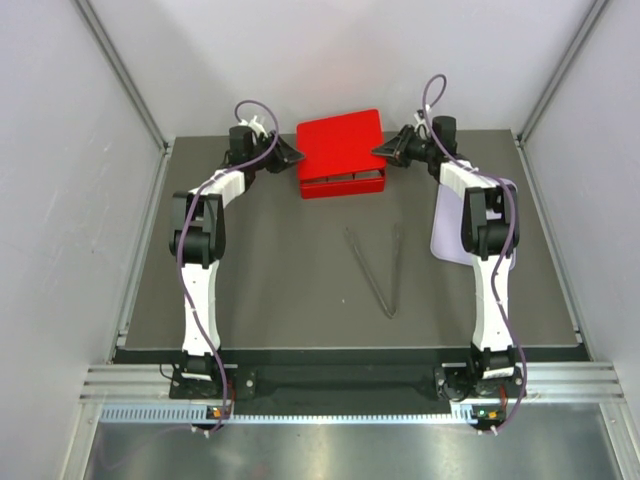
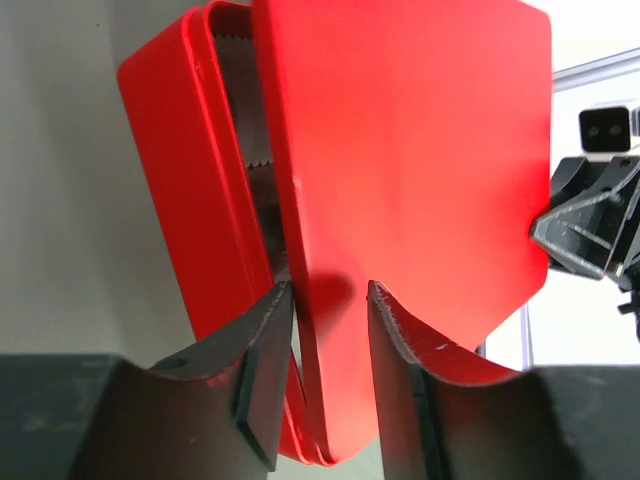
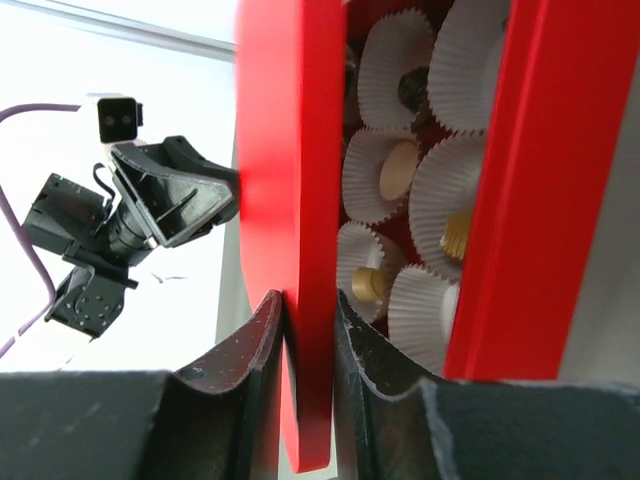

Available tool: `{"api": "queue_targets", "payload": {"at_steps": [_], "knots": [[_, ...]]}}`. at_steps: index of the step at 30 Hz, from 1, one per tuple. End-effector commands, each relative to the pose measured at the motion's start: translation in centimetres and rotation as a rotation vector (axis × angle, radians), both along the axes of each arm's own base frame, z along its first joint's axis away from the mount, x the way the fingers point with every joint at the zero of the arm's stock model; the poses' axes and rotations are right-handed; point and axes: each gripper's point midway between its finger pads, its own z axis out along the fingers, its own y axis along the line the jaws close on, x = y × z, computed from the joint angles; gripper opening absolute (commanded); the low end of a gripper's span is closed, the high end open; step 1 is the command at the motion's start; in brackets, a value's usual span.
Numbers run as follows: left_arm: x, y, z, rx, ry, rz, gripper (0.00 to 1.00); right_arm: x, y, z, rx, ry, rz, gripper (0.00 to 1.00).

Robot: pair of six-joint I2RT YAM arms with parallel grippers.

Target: Pack the chocolate

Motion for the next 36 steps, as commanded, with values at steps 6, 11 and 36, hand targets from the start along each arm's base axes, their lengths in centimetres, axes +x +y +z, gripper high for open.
{"api": "queue_targets", "payload": {"at_steps": [6,11,36], "knots": [[0.7,2.1,1.1,0.091,-0.026,0.065,0.45,2.6,-2.7,-1.1,-0.045,-0.047,-0.067,0.0],[0.5,2.3,0.6,0.107,-0.014,0.07,0.45,2.5,-2.3,-0.9,-0.021,-0.059,-0.035,0.0],[-0.1,1.4,7.1,0.025,-0.106,0.02,0.69,0.0,-1.6,9.8,0.402,-0.156,0.054,0.0]]}}
